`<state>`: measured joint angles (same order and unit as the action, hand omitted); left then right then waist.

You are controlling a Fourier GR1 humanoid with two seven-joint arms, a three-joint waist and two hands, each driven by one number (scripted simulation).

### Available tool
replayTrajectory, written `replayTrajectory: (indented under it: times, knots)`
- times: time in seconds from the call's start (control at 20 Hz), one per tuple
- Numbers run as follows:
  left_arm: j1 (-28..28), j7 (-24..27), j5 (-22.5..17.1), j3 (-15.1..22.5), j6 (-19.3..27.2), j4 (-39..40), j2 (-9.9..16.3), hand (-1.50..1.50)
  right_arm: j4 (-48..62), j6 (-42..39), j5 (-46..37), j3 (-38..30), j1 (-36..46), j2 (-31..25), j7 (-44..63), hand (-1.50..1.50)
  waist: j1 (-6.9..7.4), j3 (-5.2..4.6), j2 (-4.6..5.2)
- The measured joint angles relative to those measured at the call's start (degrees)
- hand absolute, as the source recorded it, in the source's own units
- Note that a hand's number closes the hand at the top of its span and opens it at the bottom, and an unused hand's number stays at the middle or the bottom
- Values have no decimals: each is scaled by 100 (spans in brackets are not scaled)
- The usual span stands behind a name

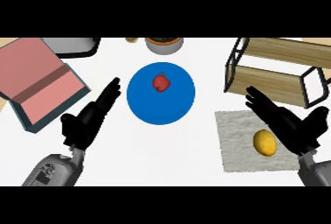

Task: Pick the lemon from the placemat and place it in the tiered shelf

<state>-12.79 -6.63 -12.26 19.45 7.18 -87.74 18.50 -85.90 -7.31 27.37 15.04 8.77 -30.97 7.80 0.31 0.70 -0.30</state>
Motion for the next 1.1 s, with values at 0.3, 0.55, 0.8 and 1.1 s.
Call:
replayTrajectory:
  times: [0.3, 0.55, 0.8, 1.1]
  knots:
    - [665, -318, -228, -632, 426, 387, 213, 0, 90, 1617, -707, -1271, -552, -484, -582, 150, -443, -76, -81]
    - [1195, -497, -529, -1011, 629, 683, 205, 0, 766, 3140, -1164, -2113, -1627, -625, -341, -150, -650, -102, -31]
    - [1363, -508, -787, -1241, 400, 876, 255, 0, -146, 3891, -1217, -2478, -3080, 27, -1007, -150, -461, -88, -26]
    - [1288, -643, -767, -1225, 284, 937, 211, 0, -1890, 3787, -1436, -2176, -4537, 258, -1004, -150, -241, -84, 5]
